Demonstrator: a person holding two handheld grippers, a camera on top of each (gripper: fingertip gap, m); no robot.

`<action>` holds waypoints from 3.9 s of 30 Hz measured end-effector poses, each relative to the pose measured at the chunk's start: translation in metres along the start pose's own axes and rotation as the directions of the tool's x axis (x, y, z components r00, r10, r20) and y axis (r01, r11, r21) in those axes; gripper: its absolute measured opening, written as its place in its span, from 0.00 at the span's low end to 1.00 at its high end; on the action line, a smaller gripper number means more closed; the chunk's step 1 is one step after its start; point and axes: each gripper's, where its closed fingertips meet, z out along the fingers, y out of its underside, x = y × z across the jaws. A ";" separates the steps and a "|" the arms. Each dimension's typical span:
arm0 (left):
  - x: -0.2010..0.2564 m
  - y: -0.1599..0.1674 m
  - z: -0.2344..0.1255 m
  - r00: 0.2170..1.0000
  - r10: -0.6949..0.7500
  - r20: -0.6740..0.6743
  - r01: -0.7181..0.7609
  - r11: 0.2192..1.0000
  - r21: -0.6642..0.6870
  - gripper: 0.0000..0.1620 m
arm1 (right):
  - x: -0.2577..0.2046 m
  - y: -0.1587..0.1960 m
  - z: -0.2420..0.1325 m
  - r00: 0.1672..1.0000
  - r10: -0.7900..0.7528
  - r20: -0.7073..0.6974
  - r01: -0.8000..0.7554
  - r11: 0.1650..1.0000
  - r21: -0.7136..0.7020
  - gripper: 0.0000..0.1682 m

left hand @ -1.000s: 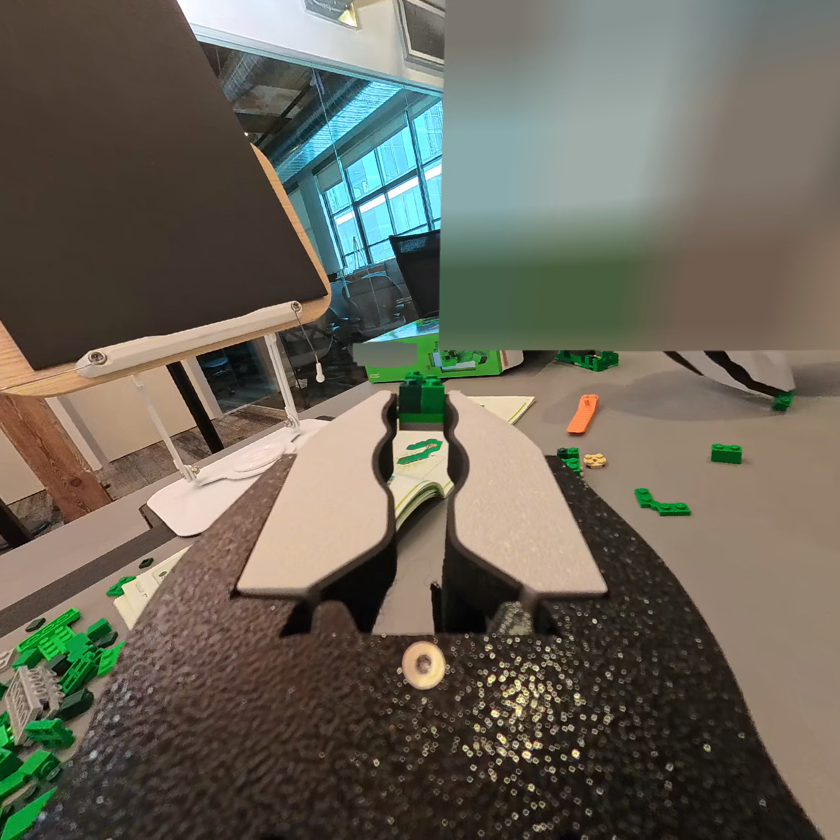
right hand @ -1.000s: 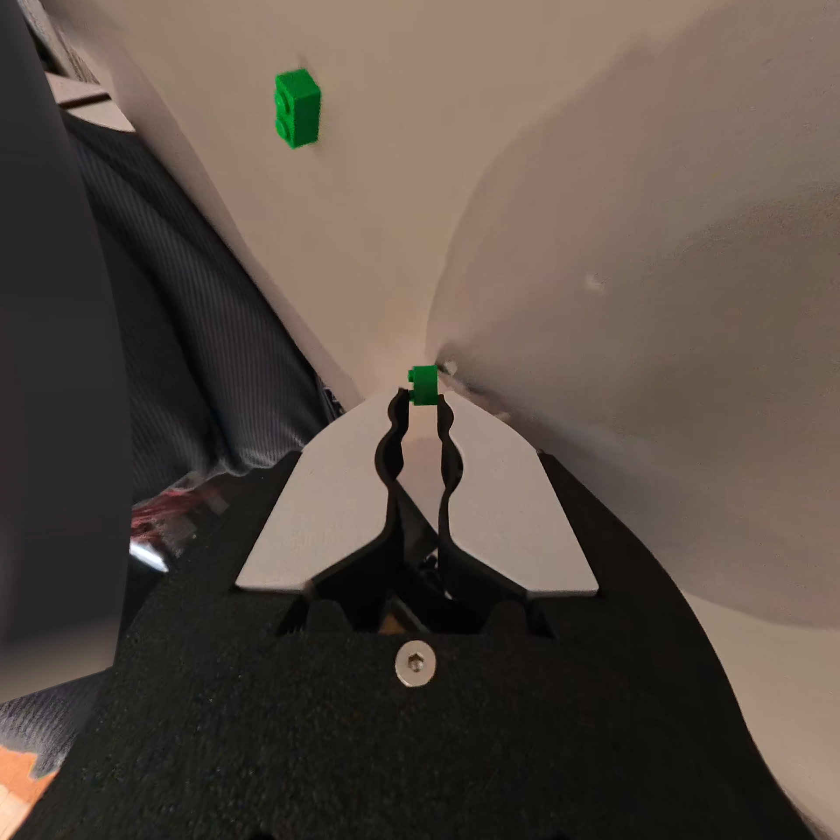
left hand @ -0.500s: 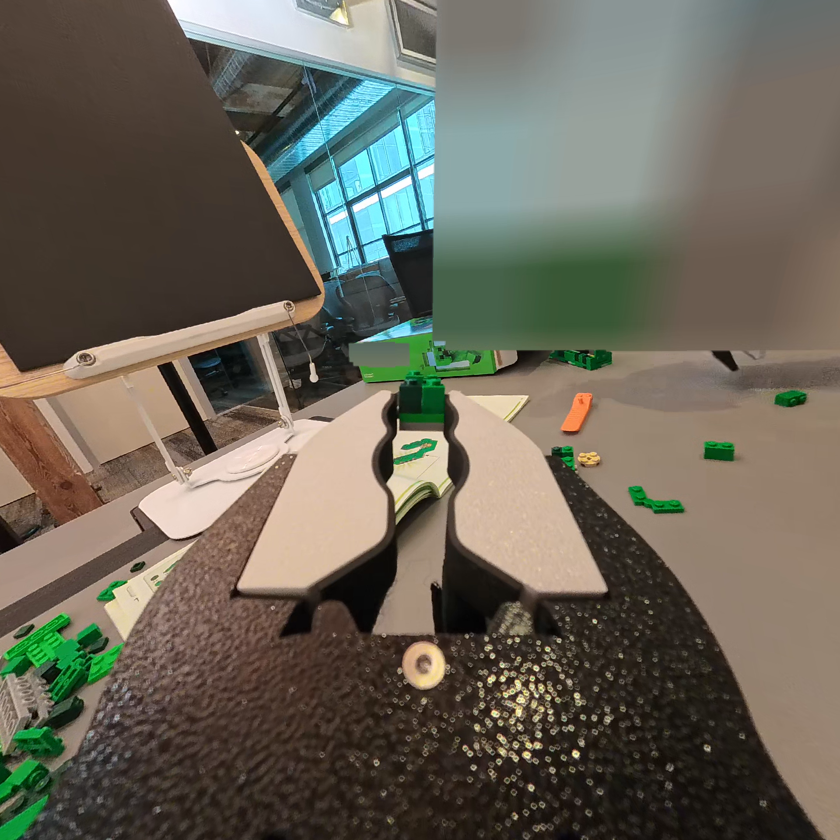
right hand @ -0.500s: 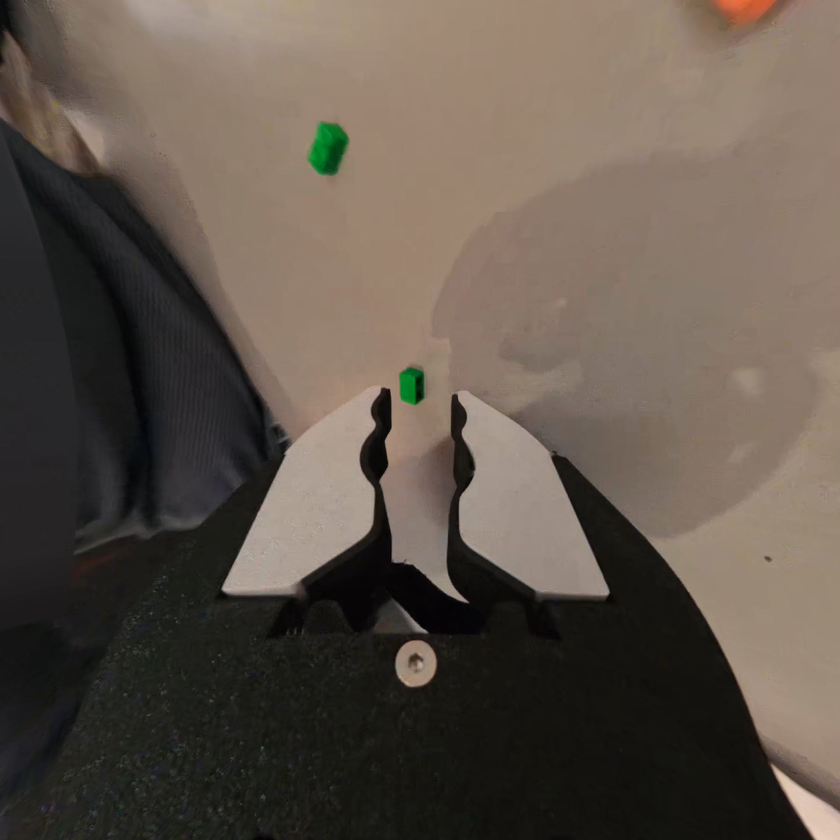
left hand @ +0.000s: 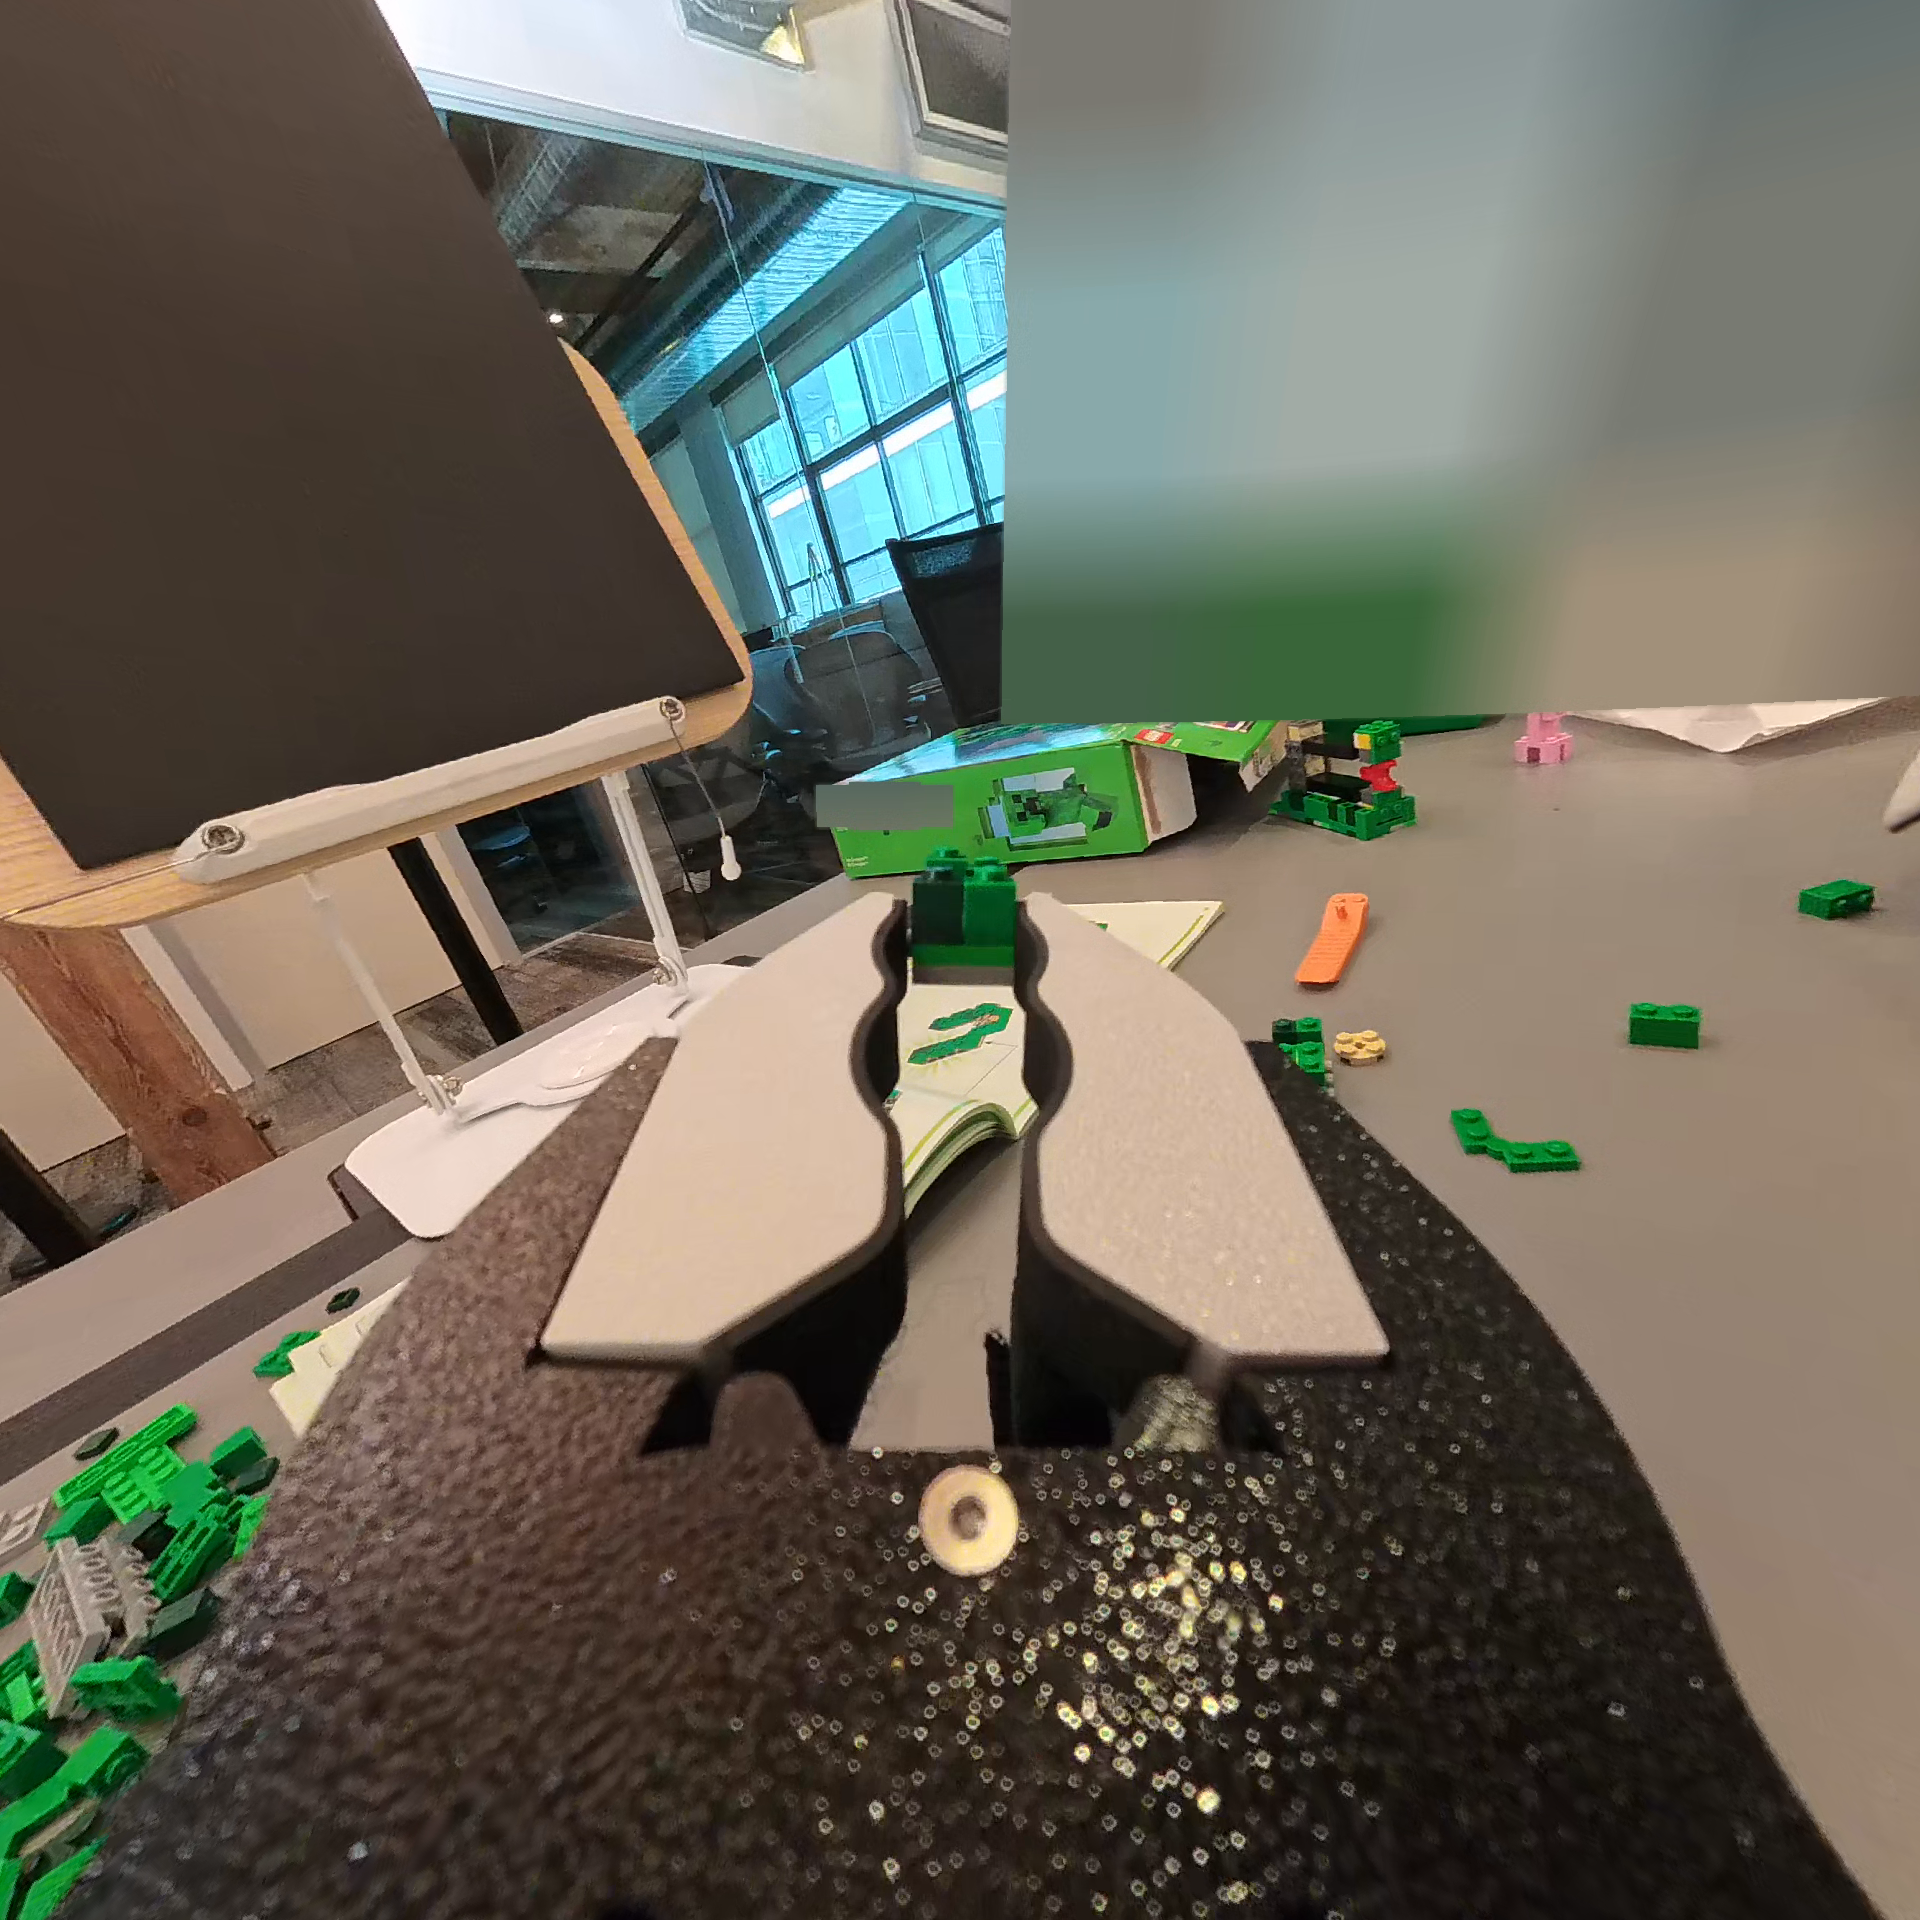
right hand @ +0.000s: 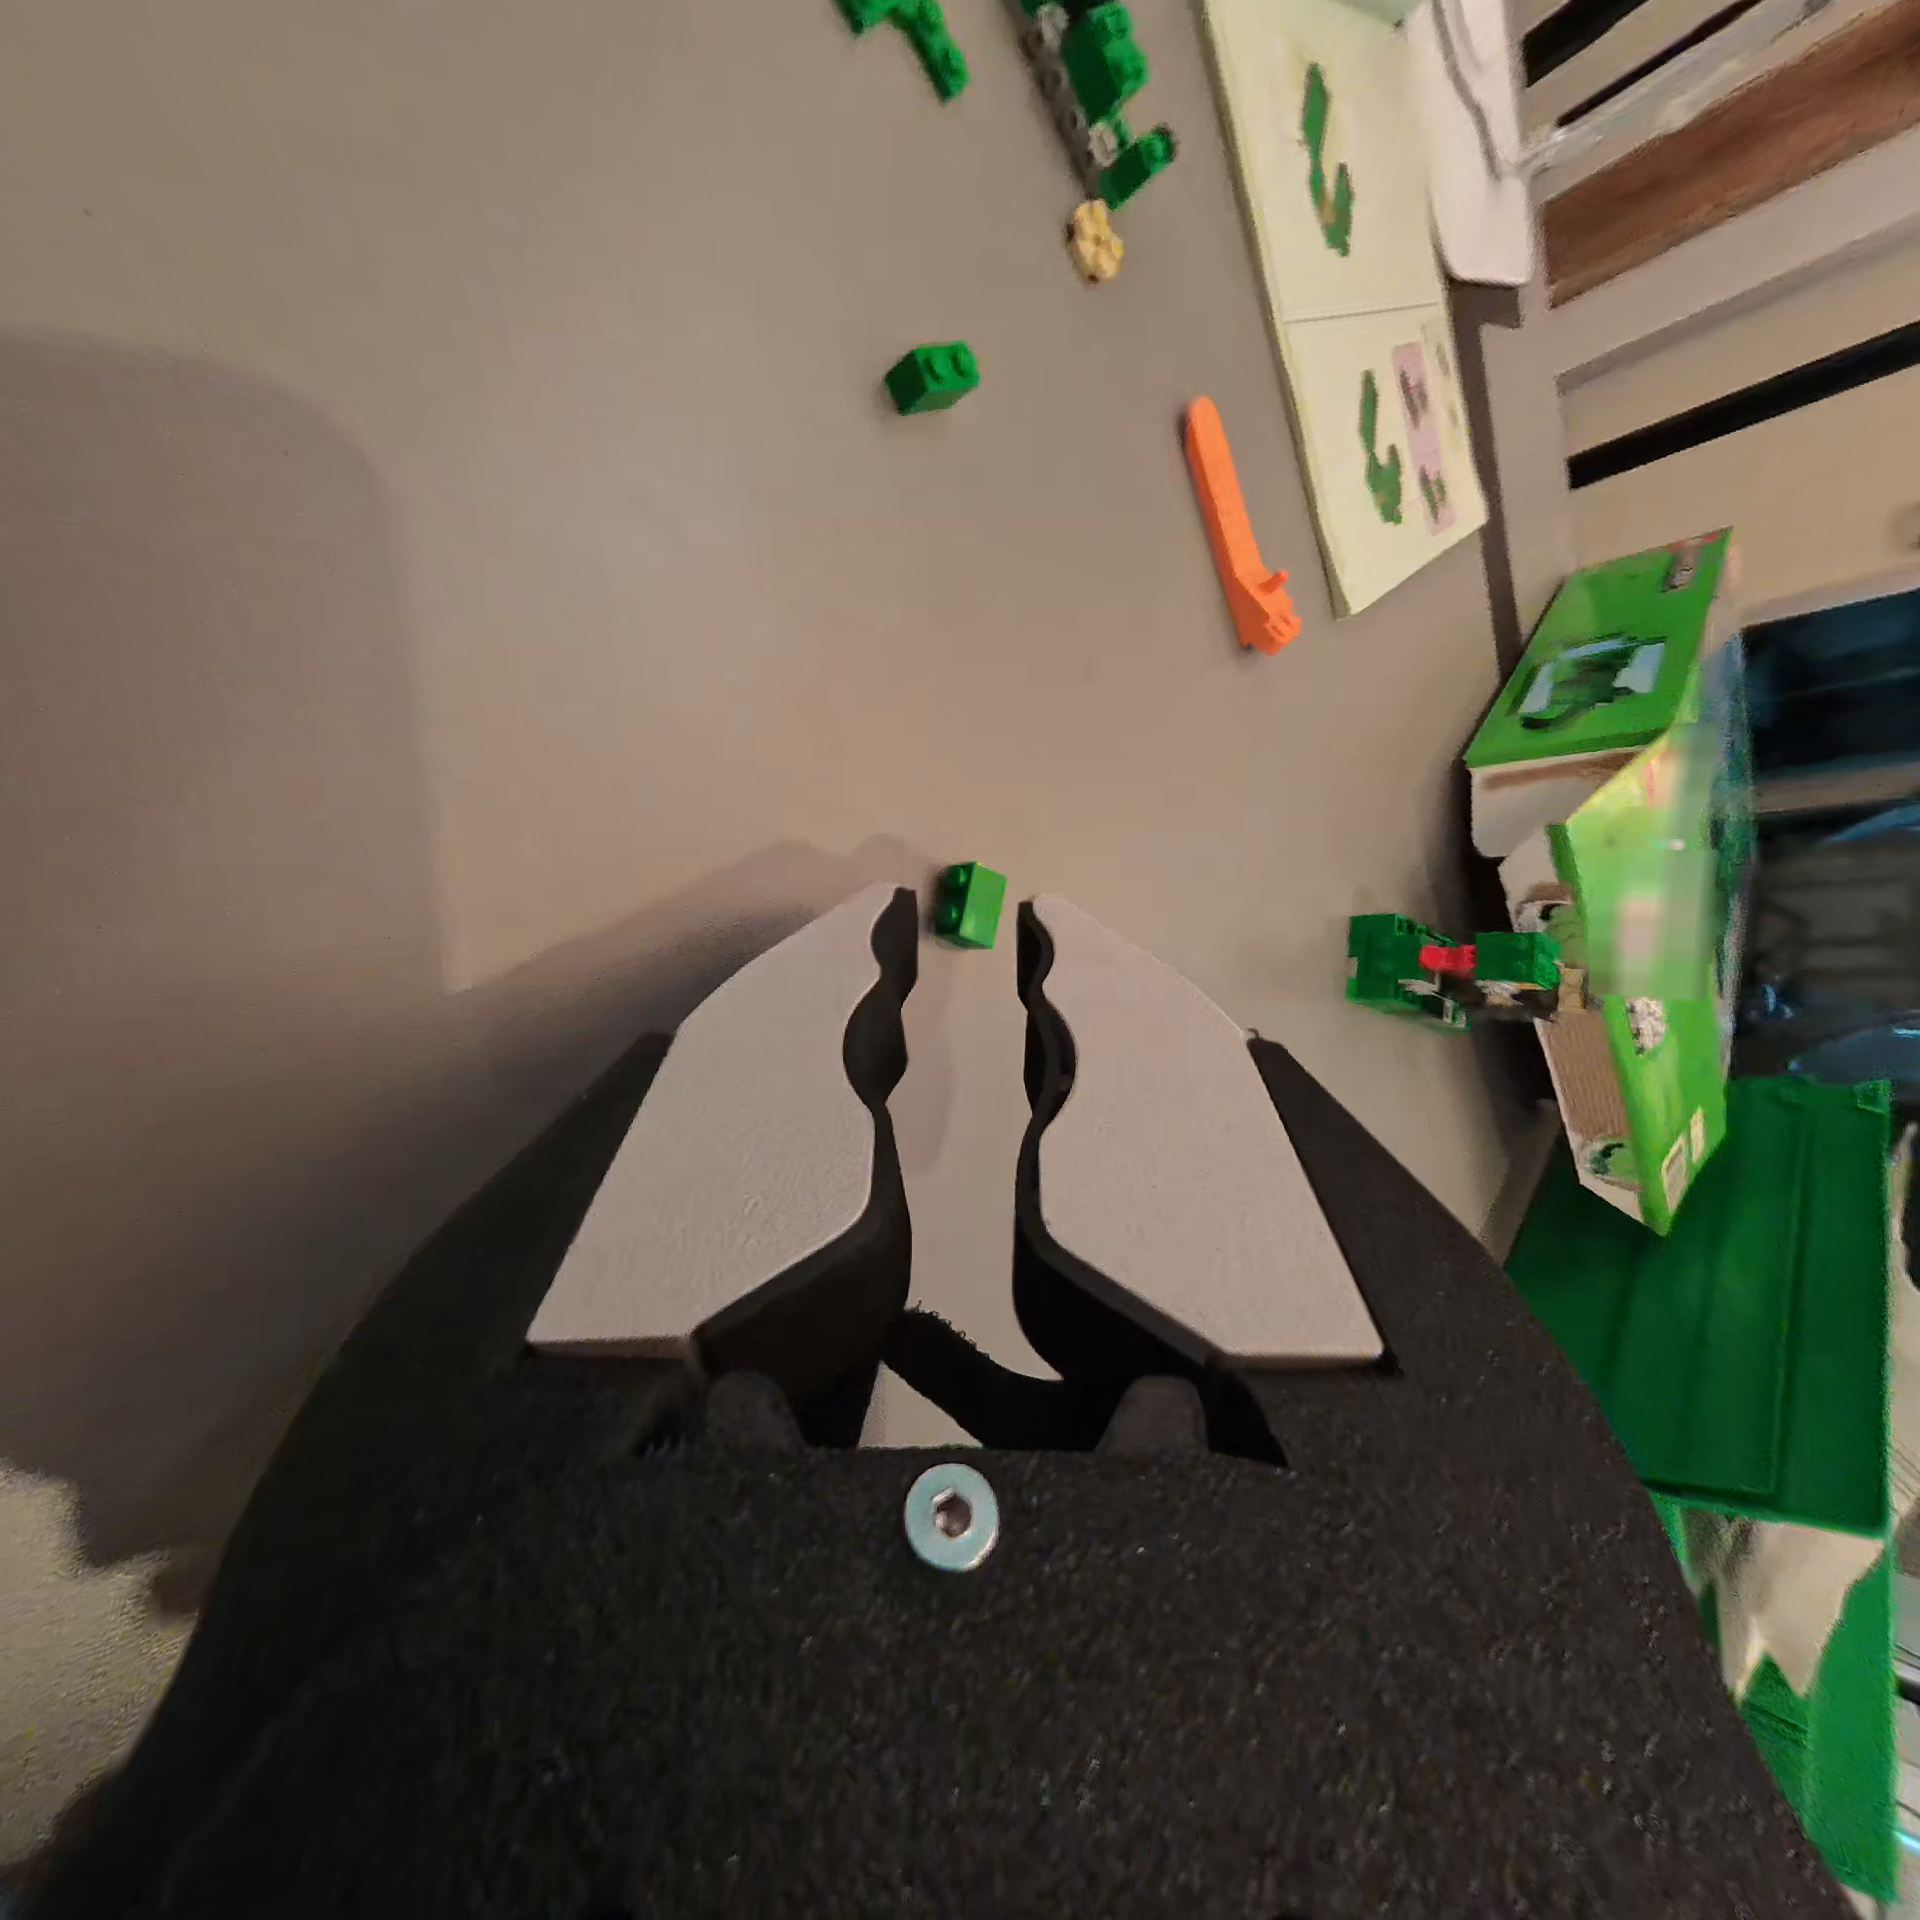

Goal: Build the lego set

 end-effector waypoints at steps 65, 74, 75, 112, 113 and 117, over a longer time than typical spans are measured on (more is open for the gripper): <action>-0.001 -0.001 0.000 0.997 -0.075 -0.030 0.076 0.997 0.019 0.11 | -0.027 -0.011 -0.006 -0.247 0.902 0.353 -0.652 0.115 -0.750 0.14; -0.001 0.000 0.000 0.996 -0.079 -0.029 0.080 0.997 0.016 0.11 | -0.011 -0.015 -0.014 0.328 0.838 0.436 -0.821 0.481 -0.308 0.17; -0.001 0.000 0.000 0.996 -0.079 -0.030 0.080 0.997 0.017 0.11 | -0.018 -0.014 -0.016 0.449 0.788 0.421 -0.774 0.578 -0.258 0.17; -0.004 0.014 -0.001 1.000 0.027 -0.015 -0.028 0.996 -0.081 0.11 | -0.044 -0.032 -0.018 0.837 0.430 0.340 -0.476 0.877 0.065 0.13; -0.004 0.014 -0.001 1.000 0.026 -0.014 -0.027 0.996 -0.081 0.11 | -0.046 -0.036 -0.017 0.806 0.469 0.361 -0.520 0.852 0.056 0.14; -0.004 0.014 -0.001 1.000 0.015 -0.016 -0.016 0.997 -0.077 0.11 | -0.050 -0.042 -0.009 0.770 0.524 0.363 -0.569 0.822 0.018 0.14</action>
